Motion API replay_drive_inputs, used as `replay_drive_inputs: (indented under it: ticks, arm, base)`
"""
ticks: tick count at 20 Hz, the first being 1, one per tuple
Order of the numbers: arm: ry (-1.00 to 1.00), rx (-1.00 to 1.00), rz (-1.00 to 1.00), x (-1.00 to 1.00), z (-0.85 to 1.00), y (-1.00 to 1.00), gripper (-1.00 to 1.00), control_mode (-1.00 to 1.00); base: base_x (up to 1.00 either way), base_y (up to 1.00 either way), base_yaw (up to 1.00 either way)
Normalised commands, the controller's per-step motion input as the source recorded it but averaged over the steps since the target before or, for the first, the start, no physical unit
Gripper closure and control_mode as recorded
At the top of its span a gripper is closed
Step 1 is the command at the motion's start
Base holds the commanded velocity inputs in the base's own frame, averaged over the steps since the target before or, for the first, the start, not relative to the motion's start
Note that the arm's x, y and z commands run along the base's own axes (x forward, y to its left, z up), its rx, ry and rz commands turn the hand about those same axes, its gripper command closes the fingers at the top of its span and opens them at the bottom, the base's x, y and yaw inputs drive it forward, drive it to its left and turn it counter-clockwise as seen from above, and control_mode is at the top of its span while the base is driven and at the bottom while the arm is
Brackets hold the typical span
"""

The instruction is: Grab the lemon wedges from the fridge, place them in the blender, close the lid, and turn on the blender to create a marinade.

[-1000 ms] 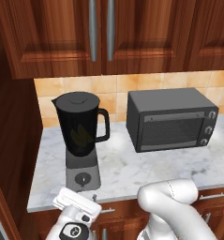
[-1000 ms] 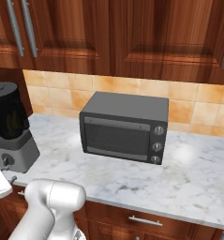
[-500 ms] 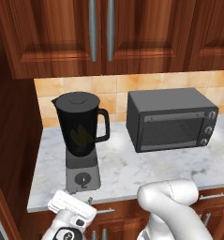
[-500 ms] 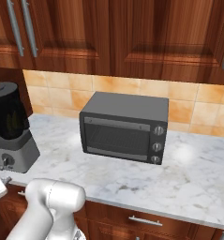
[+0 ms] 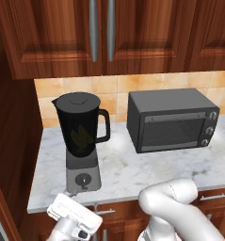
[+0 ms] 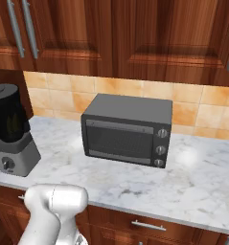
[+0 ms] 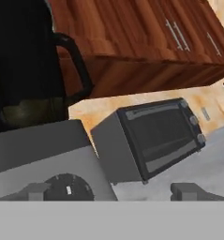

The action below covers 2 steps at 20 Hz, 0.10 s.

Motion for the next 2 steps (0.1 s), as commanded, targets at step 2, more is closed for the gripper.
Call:
replay_drive_inputs:
  ticks: [2]
  arm:
    - [-0.06, 0.01, 0.0, -0.22, 0.96, -0.34, -1.0, -1.0]
  base:
    - [0.0, 0.0, 0.0]
